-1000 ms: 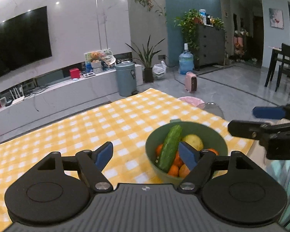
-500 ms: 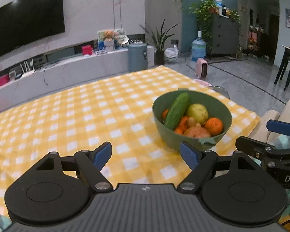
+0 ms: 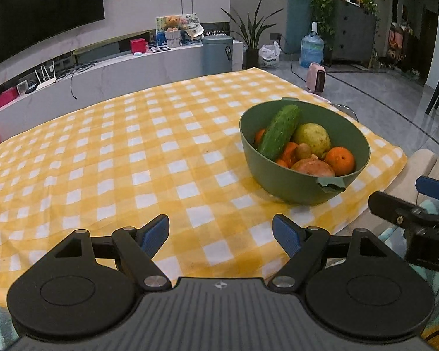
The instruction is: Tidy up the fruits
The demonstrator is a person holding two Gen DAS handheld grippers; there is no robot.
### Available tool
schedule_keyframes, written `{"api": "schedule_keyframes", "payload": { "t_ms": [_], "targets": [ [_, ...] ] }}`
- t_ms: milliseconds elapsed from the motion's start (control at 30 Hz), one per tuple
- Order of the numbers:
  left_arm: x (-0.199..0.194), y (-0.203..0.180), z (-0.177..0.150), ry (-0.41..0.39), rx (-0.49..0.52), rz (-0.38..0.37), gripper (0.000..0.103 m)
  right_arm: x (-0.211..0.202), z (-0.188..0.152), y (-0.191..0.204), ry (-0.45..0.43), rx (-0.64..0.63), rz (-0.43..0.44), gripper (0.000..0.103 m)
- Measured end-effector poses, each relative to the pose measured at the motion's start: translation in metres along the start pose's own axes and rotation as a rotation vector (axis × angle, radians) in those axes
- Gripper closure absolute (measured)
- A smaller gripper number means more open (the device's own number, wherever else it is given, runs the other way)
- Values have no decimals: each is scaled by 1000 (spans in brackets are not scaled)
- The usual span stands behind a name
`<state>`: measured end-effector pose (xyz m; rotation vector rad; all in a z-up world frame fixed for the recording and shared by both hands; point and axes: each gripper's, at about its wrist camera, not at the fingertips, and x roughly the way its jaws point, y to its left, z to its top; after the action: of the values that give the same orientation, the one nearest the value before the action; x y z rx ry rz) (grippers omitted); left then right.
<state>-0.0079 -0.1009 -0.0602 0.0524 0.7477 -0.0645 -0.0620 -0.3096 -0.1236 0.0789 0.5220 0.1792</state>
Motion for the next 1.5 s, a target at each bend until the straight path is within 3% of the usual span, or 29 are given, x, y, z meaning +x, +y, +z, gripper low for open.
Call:
{"api": "schedule_keyframes", "payload": {
  "t_ms": [1500],
  "targets": [
    [-8,-4,-7,18,-9,6,9,-4,-3,-1,-12,-2,4,14]
  ]
}}
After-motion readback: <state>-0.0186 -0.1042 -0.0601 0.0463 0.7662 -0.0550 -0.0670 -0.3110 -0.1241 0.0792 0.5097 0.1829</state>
